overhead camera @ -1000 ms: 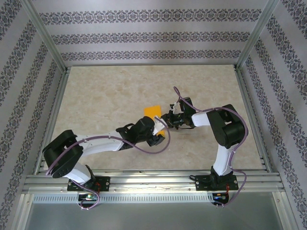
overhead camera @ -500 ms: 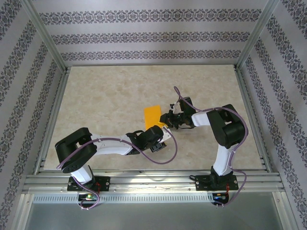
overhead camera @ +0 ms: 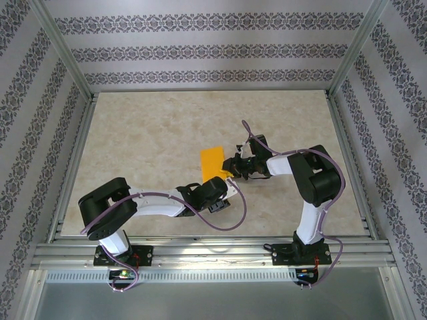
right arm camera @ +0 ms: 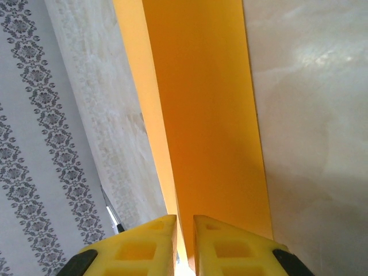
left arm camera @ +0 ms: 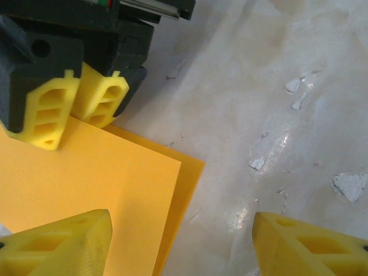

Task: Fold a paper plane with a square sheet of paper (pick it up from the middle)
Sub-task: Fold the triangle a second time at the center of the table.

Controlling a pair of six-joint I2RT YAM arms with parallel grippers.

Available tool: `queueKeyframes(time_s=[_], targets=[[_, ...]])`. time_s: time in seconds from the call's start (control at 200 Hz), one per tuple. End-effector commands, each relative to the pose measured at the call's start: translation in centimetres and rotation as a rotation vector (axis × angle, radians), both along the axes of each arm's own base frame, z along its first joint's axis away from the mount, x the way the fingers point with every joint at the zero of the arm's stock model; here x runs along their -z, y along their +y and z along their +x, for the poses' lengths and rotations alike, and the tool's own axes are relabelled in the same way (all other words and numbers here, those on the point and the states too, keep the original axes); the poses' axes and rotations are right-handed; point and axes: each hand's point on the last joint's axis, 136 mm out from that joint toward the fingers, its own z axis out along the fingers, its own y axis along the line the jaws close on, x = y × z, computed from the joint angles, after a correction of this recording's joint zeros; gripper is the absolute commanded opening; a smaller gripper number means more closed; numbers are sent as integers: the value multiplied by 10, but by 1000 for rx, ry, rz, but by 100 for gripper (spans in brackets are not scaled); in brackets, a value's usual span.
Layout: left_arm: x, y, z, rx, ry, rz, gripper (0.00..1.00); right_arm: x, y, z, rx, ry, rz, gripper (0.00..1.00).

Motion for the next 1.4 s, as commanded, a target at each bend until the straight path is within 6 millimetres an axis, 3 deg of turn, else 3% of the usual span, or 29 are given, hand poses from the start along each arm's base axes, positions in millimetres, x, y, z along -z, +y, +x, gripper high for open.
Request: queueKeyframes(time_s=[0.0, 0.874, 1.394], targets=[[5, -1, -4, 29, -27, 42, 68, -12, 0, 2, -4, -30, 10, 18], [-2, -18, 27, -34, -161, 24, 64, -15, 1, 2, -2, -36, 12, 18], [-1, -13, 31, -58, -181, 44, 39, -16, 1, 3, 1, -40, 12, 18]])
